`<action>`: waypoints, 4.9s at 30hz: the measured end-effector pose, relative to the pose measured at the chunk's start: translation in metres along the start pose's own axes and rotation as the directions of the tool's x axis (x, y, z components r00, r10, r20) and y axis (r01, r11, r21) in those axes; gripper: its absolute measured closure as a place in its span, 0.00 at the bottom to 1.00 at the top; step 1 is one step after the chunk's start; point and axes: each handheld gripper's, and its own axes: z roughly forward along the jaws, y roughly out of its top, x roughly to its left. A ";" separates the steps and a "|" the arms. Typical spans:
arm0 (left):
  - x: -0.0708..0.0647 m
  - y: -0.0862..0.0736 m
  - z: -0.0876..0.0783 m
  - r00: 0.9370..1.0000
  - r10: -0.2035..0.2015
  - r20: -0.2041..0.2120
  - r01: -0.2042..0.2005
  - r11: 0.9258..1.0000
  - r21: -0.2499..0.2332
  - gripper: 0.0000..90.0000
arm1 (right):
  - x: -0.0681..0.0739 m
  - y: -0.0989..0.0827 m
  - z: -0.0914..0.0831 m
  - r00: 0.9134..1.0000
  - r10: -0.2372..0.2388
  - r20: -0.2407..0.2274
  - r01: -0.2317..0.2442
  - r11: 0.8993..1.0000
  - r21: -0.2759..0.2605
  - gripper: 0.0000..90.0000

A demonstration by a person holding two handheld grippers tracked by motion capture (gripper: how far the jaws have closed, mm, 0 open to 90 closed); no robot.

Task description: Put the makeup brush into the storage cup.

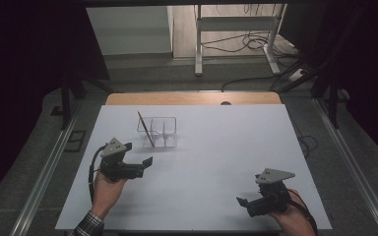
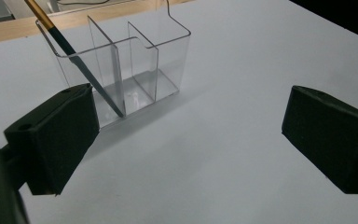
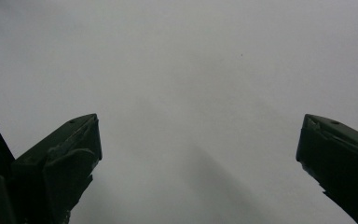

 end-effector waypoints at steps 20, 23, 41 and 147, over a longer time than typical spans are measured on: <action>-0.008 -0.013 -0.012 1.000 0.008 0.012 -0.008 1.000 0.015 0.05 | -0.003 -0.001 -0.001 1.000 0.012 0.004 -0.012 1.000 -0.008 0.00; -0.008 -0.015 -0.014 1.000 0.008 0.011 -0.009 1.000 0.016 0.05 | -0.003 -0.001 -0.001 1.000 0.012 0.005 -0.012 1.000 -0.008 0.00; -0.012 -0.025 -0.027 1.000 0.003 0.008 -0.003 1.000 0.020 0.05 | -0.003 -0.001 0.000 1.000 0.010 0.004 -0.010 1.000 -0.005 0.00; -0.014 -0.086 -0.103 0.997 -0.038 -0.074 0.040 0.999 0.030 0.05 | -0.004 -0.002 0.002 1.000 0.007 0.010 -0.007 1.000 0.014 0.00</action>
